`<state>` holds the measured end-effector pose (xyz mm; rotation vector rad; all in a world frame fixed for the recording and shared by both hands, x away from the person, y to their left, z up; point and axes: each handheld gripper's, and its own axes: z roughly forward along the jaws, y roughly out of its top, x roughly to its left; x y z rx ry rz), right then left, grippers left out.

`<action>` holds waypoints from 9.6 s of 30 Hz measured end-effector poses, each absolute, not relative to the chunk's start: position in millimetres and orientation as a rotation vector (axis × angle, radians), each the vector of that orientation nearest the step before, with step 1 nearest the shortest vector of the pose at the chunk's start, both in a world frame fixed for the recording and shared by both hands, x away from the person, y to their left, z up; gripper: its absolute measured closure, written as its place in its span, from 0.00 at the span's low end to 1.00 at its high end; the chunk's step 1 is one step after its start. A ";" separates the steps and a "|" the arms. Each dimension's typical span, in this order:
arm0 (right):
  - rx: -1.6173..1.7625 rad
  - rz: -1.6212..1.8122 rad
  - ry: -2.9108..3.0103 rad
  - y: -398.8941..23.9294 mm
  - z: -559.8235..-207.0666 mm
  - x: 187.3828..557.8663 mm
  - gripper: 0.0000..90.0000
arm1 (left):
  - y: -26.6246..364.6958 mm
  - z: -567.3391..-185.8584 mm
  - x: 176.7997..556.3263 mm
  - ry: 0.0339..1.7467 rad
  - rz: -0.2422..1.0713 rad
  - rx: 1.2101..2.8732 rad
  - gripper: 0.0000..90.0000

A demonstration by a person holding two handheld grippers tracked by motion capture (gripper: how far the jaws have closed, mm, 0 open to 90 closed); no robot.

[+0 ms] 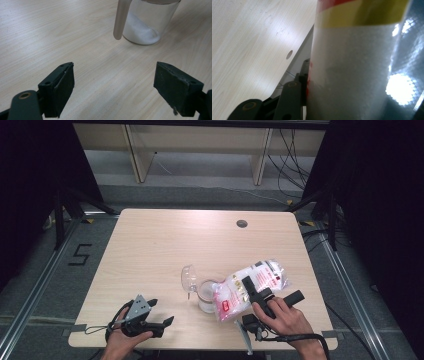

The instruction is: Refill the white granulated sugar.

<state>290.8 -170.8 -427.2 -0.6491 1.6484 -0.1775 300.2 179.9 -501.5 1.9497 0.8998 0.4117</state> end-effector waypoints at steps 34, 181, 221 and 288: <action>-0.697 -0.195 1.684 -156.8 -432.7 298.8 0.72 | 178.6 -502.0 301.9 0.873 0.414 1.959 0.18; -0.725 -0.243 1.737 -165.3 -421.0 292.6 0.77 | 182.2 -499.2 300.2 0.893 0.420 1.940 0.18; -0.728 -0.239 1.764 -162.9 -420.4 290.0 0.78 | 182.1 -499.9 300.7 0.903 0.421 1.930 0.18; -0.734 -0.304 1.803 -158.7 -413.5 286.9 0.79 | 182.0 -501.0 300.8 0.902 0.413 1.943 0.18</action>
